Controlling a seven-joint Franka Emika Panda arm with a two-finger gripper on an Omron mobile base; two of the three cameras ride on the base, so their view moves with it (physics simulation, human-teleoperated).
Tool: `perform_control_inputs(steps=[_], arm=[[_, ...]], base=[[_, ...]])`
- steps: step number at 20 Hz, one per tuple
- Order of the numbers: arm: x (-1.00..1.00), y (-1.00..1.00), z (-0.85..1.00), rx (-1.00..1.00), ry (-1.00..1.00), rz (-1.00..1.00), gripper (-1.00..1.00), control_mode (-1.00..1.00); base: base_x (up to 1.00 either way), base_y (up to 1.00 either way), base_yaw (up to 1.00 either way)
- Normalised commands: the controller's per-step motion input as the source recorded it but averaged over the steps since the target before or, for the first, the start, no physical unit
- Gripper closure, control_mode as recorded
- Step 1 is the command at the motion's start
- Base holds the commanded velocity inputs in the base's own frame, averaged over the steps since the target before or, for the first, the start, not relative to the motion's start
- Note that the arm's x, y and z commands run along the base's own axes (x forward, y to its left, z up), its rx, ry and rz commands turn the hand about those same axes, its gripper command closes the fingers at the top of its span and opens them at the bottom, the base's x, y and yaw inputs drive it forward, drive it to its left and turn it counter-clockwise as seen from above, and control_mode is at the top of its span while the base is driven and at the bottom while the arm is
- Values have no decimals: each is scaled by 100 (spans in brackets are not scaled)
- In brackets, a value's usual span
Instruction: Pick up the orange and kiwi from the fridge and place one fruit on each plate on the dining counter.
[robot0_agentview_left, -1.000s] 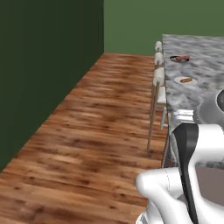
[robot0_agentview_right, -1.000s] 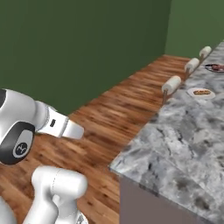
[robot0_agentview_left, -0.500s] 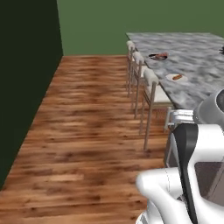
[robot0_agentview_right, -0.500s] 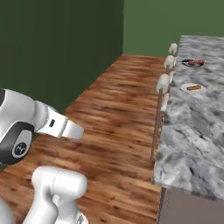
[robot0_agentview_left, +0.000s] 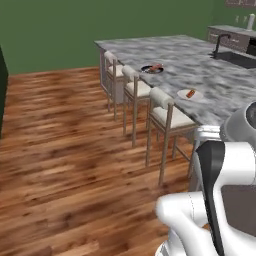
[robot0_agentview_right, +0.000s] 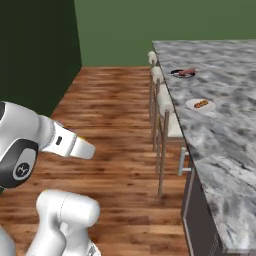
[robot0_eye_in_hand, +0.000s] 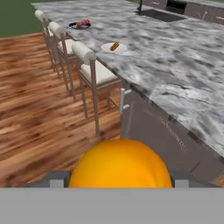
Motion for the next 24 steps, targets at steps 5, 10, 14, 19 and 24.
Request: perform_control_inputs(steps=[5,10,14,19,24], arm=[[0,0,0,0,0,0,100,100],[0,0,0,0,0,0,100,100],[0,0,0,0,0,0,100,100],[0,0,0,0,0,0,100,100],[0,0,0,0,0,0,100,100]], base=[[95,85,-50],[85,91,-49],[89,90,-50],[90,89,-50],[82,97,-45]])
